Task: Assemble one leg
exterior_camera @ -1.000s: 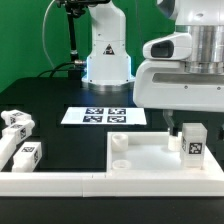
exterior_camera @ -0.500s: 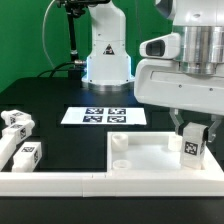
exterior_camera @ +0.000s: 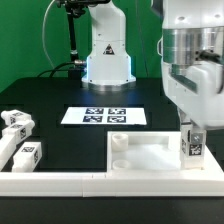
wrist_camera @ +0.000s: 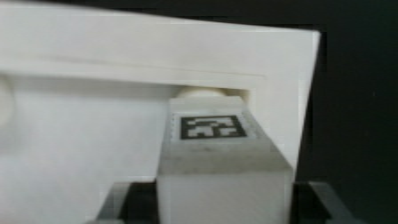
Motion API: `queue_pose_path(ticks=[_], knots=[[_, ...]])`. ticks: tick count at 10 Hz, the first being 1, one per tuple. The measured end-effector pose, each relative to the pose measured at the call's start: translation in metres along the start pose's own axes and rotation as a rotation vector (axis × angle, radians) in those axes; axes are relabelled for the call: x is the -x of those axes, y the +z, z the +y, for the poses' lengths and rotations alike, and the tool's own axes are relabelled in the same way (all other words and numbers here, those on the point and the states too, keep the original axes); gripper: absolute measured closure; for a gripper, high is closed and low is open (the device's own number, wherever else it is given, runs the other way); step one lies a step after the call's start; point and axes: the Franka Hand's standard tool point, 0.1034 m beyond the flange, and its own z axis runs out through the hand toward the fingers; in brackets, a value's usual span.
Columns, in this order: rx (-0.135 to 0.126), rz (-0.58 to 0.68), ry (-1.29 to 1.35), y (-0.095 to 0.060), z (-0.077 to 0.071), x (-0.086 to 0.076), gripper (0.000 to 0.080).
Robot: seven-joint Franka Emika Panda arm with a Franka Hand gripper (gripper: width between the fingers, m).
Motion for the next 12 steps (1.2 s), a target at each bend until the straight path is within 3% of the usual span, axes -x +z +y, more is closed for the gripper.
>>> queue_pose_path(ticks=[3,5,7,10,12], knots=[[0.002,0.004,-0.103,0.001,0.001,0.0,0.0512],[-0.001,-0.002,-0.481,0.002,0.001,0.007,0.0194],[-0.014,-0.001,-0.722,0.002,0.003,0.011,0.0163],[-0.011,0.008,-0.952,0.004,0.002,0.007,0.0152],[-0.045,0.06,-1.374,0.007,-0.003,0.007,0.0151]])
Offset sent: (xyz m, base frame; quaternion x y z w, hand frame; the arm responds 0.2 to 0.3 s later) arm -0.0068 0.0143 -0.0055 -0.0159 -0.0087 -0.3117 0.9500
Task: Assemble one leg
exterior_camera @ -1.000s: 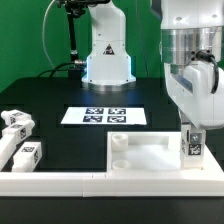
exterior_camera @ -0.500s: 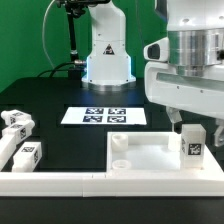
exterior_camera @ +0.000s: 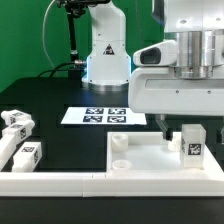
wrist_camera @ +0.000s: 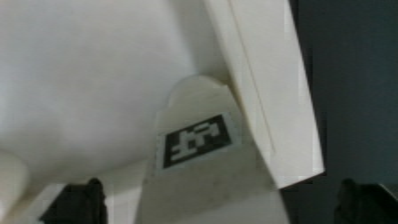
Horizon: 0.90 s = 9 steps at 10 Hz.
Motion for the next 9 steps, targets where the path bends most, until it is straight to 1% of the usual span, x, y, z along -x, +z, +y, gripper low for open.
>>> queue_pose_path(ticks=[1,2,3,4,5,6,7,9], knots=[[-0.004,0.009,-0.07,0.0018,-0.0001,0.0009,0.0151],[-0.002,0.007,0.016,0.0017,0.0004,0.0009,0.0151],[0.0,0.008,0.011,0.0017,0.0009,0.0007,0.0249],[-0.001,0.007,0.057,0.0017,0.0008,0.0008,0.0249],[-0.002,0.007,0.157,0.0017,0.0007,0.0008,0.045],[-0.002,0.007,0.237,0.0018,0.0014,0.0008,0.0511],[0.015,-0.008,0.394,0.0011,0.0018,0.0014,0.0511],[0.023,-0.008,0.697,0.0027,0.0036,0.0014,0.0511]])
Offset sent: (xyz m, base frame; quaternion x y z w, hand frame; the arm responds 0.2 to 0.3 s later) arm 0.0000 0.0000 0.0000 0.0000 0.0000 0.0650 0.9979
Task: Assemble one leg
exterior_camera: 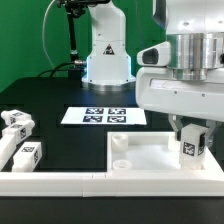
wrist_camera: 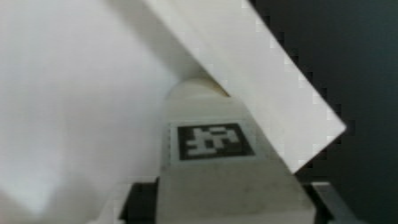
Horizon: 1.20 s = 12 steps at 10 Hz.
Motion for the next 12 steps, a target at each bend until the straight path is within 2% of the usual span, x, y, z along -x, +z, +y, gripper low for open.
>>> queue_pose_path(ticks=[1,3,4,6,7,8,9,10,11,12], knots=[[0.002,-0.005,0.162,0.0,0.001,0.0,0.0511],[-0.014,-0.04,0.462,0.0,0.003,-0.003,0.0511],[-0.027,-0.054,0.517,0.0,0.004,-0.002,0.0511],[-0.025,-0.053,0.519,0.0,0.004,-0.001,0.0511],[-0.022,-0.049,0.427,0.0,0.004,-0.001,0.0511],[-0.022,-0.048,0.239,-0.001,0.004,-0.002,0.0309],[-0.029,-0.046,0.042,-0.002,0.004,-0.003,0.0309],[-0.032,-0.054,-0.126,-0.005,0.003,-0.001,0.0185],[-0.023,-0.073,-0.233,-0.005,0.002,0.007,0.016],[-0.02,-0.07,-0.297,-0.005,0.003,0.006,0.016]])
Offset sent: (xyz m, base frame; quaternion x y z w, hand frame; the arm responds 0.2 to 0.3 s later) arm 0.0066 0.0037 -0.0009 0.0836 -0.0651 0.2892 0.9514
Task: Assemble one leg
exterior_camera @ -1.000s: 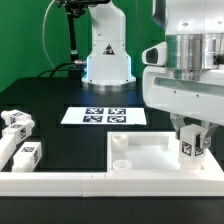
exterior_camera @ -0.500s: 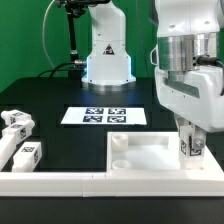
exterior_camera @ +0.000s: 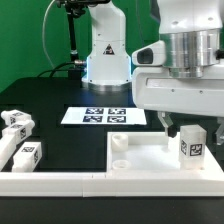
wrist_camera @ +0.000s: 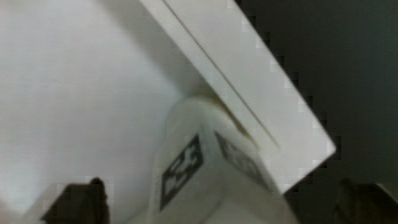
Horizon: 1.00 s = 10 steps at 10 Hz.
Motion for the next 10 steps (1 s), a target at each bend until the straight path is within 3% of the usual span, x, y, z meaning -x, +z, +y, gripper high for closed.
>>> queue_pose_path(ticks=[2,3,4,6,7,8,9,10], knots=[[0.012,0.005,-0.12,0.0001,0.0029,-0.002,0.0152],[0.031,0.011,-0.242,0.0,0.0031,-0.0019,0.0151],[0.067,0.017,-0.532,0.0007,-0.0009,0.0022,0.0151],[0.066,0.015,-0.524,0.001,0.0042,-0.0021,0.0151],[0.068,0.016,-0.523,0.0011,0.0043,-0.002,0.0252],[0.066,0.017,-0.469,0.0014,0.0045,-0.002,0.0252],[0.064,0.018,-0.388,0.0018,0.0044,-0.0017,0.0434],[0.064,0.021,-0.311,0.0018,0.0043,-0.0016,0.0515]])
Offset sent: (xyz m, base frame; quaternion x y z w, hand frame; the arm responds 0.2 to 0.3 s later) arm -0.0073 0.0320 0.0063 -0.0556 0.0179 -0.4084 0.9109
